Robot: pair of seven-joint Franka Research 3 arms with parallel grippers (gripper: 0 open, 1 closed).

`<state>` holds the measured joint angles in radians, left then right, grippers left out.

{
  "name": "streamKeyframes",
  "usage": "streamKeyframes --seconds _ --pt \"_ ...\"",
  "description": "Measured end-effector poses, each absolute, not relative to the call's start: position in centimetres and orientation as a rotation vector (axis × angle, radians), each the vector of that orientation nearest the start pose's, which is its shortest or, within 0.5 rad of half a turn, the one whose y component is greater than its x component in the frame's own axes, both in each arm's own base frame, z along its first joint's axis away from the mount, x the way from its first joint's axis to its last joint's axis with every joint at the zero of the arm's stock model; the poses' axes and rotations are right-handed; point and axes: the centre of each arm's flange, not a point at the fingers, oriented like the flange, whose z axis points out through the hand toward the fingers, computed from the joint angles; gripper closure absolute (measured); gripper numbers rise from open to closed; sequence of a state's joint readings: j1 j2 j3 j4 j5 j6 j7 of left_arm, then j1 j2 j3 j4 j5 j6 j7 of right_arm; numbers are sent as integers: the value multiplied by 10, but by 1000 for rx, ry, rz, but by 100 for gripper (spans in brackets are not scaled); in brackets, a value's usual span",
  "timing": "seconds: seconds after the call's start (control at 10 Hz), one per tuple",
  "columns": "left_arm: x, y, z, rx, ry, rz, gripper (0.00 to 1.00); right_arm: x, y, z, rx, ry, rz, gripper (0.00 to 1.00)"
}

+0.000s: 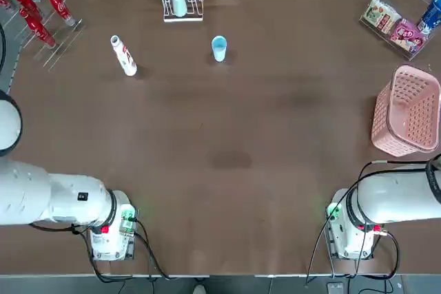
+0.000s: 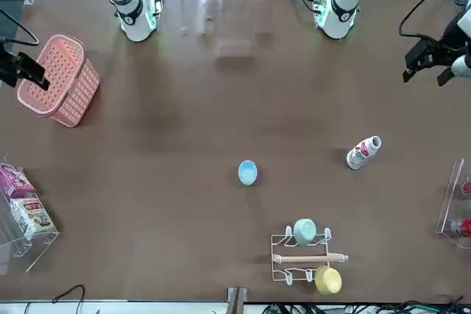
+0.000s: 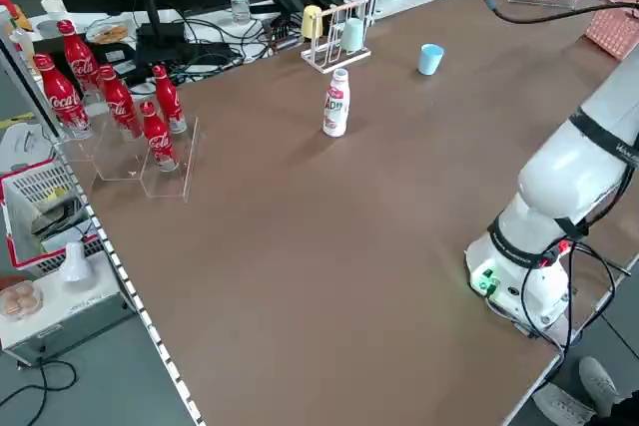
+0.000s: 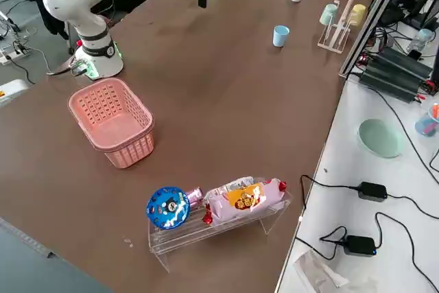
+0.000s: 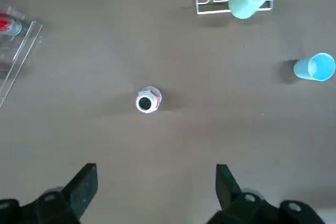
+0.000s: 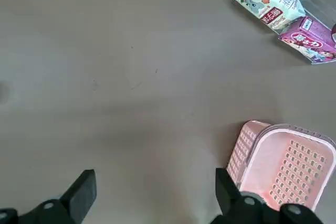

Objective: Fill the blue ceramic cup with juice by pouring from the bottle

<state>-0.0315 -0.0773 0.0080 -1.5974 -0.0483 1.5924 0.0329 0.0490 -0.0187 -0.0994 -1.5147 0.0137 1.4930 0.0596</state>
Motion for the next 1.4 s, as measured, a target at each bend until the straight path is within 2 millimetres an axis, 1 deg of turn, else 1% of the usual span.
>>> streamKeyframes --seconds 0.2,0.3,0.4,0.5,0.6,0.8,0.9,1.4 --pt "539 -8 645 -3187 61 -82 0 542 -21 655 -3122 157 -13 0" --pt "544 -9 638 -3188 62 -64 0 542 -21 655 -3122 156 -19 0" --pt "547 -13 636 -3188 59 -60 0 542 -22 655 -3122 160 -21 0" --pt "549 -21 638 -3189 30 -64 0 543 -23 656 -3121 162 -23 0" --pt "548 -35 640 -3190 5 -61 0 543 -23 656 -3121 162 -28 0" --pt "545 -59 644 -3185 30 -58 0 543 -24 656 -3121 165 -31 0" --pt "543 -66 645 -3178 50 -46 0 543 -24 656 -3121 166 -32 0" --pt "540 -64 645 -3136 53 -19 0 543 -24 656 -3121 166 -33 0"
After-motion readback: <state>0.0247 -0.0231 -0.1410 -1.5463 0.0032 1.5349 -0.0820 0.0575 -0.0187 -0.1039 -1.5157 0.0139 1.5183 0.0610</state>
